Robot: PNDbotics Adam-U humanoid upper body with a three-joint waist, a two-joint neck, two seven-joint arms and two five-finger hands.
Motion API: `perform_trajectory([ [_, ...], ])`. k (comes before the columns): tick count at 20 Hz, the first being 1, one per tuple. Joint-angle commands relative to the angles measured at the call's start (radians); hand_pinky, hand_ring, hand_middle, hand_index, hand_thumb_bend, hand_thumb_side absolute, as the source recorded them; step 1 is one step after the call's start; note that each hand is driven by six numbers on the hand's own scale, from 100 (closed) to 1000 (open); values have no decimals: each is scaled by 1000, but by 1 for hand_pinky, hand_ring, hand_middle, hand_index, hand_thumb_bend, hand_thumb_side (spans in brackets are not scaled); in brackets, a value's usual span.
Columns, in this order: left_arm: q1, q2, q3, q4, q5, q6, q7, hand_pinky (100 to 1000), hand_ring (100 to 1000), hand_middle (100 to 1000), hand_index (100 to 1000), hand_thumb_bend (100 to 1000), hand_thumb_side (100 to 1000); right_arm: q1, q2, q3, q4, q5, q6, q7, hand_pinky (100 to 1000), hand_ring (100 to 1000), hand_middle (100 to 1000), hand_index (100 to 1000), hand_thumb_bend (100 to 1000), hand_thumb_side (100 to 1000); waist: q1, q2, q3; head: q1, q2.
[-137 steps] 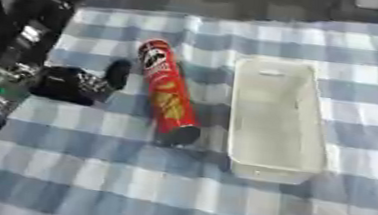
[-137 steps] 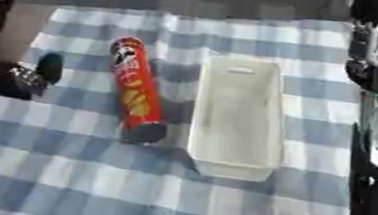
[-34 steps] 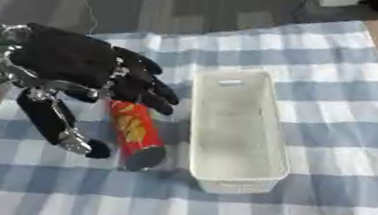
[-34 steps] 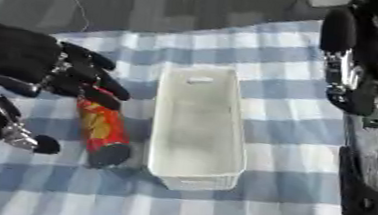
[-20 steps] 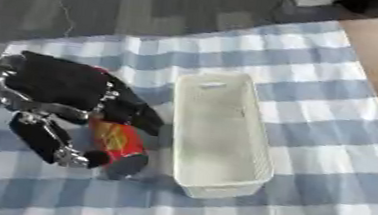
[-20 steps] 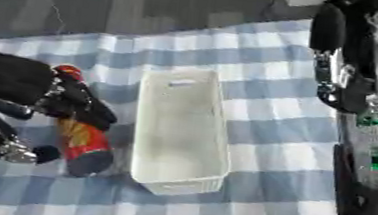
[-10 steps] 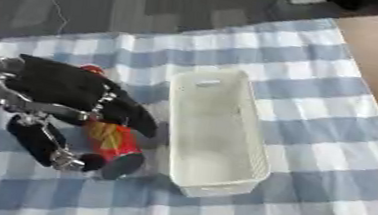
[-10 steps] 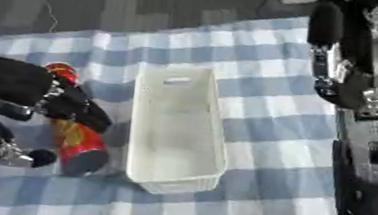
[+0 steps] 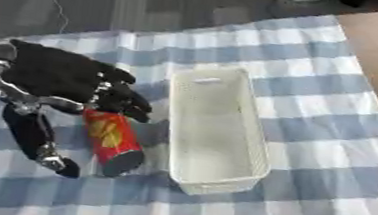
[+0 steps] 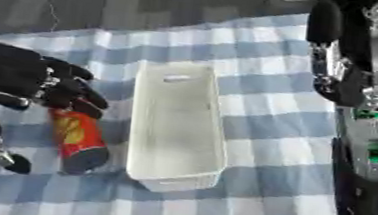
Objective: Pick up objects on the table and place them in the box.
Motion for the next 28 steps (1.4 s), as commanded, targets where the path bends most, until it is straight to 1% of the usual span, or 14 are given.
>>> perform_trajectory([
  [1,-2,36,30,-2,-55,9,14,1000,884,933,1000,608,466,-10,-14,-3,-14,-7,-52,58,732,802,935,893,100,747,-4,-24,0,-14,-8],
  [6,-1,22,35,39,-76,24,39,987,864,912,1000,560,438,-15,-12,-4,-13,-9,-53,59,732,802,935,892,100,743,-7,-22,-8,-25,-21],
  [9,-7,15,40,68,-82,30,53,970,852,896,1000,558,435,-22,-10,-5,-10,-9,-57,59,729,798,935,891,100,738,-12,-19,-16,-30,-31],
  [11,-9,12,43,92,-90,32,59,964,849,894,1000,555,434,-29,-9,-7,-5,-7,-61,57,728,797,934,891,100,735,-16,-16,-21,-29,-33],
  [12,-9,11,44,104,-95,33,59,960,847,892,1000,553,433,-32,-10,-8,-2,-5,-63,56,728,796,934,891,100,734,-18,-14,-24,-28,-31],
  [16,-10,8,45,141,-109,32,62,844,844,889,1000,534,423,-46,-13,-13,8,2,-70,50,726,794,934,890,100,730,-25,-5,-27,-21,-12],
  [17,-10,7,45,146,-112,32,63,854,844,889,1000,536,424,-49,-13,-14,11,3,-71,49,726,794,934,890,100,730,-27,-3,-27,-20,-8],
  [18,-10,6,44,151,-111,32,63,832,842,887,1000,524,418,-54,-14,-14,13,5,-72,47,725,792,934,890,100,729,-30,0,-26,-21,-3],
  [24,-12,1,39,175,-128,28,63,825,840,885,1000,486,399,-88,-18,-16,30,16,-72,41,721,785,933,889,100,720,-49,21,-22,-24,19],
  [25,-12,1,38,177,-130,27,64,826,841,886,1000,491,402,-93,-18,-16,33,18,-72,39,721,785,933,889,100,721,-52,24,-22,-25,22],
  [26,-12,0,36,179,-132,26,64,821,838,883,1000,469,391,-99,-18,-16,35,20,-72,38,719,782,933,888,100,717,-55,27,-22,-25,26],
  [27,-12,-1,35,180,-133,25,64,819,837,882,1000,464,388,-105,-18,-15,38,22,-72,37,720,783,934,889,100,791,-59,31,-21,-24,28],
  [28,-13,-2,33,181,-133,24,64,814,836,882,1000,440,376,-110,-18,-15,40,23,-72,36,719,781,932,888,100,716,-62,34,-21,-26,32],
])
